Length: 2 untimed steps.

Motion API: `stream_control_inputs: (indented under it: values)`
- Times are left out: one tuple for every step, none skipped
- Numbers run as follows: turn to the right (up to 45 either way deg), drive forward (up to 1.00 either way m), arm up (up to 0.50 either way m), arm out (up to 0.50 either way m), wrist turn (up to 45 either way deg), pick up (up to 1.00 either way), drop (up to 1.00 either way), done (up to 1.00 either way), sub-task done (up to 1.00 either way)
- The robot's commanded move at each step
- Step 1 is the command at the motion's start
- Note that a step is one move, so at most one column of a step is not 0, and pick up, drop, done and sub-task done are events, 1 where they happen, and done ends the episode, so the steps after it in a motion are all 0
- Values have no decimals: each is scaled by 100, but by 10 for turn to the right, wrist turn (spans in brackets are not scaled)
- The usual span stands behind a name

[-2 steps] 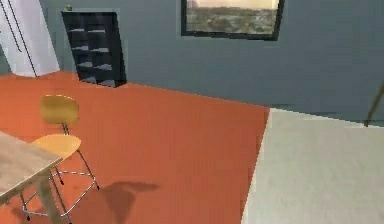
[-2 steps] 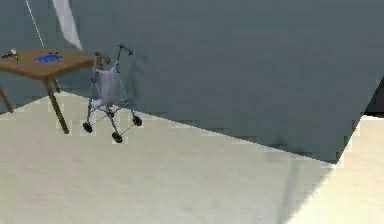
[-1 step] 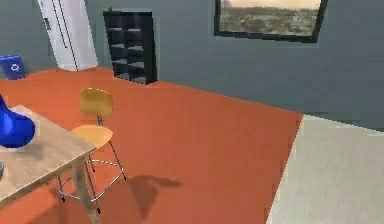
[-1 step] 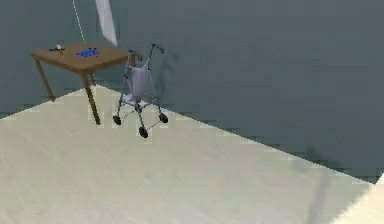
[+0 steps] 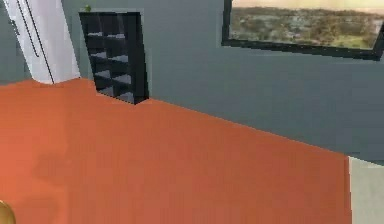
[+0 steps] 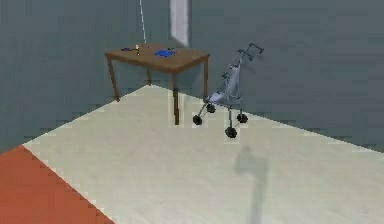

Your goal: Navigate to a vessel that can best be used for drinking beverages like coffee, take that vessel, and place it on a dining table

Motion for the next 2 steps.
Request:
stream_control_inputs:
  values:
    - [0, 80, 0, 0, 0, 0, 0, 0, 0]
    - [-330, 0, 0, 0, 0, 0, 0, 0, 0]
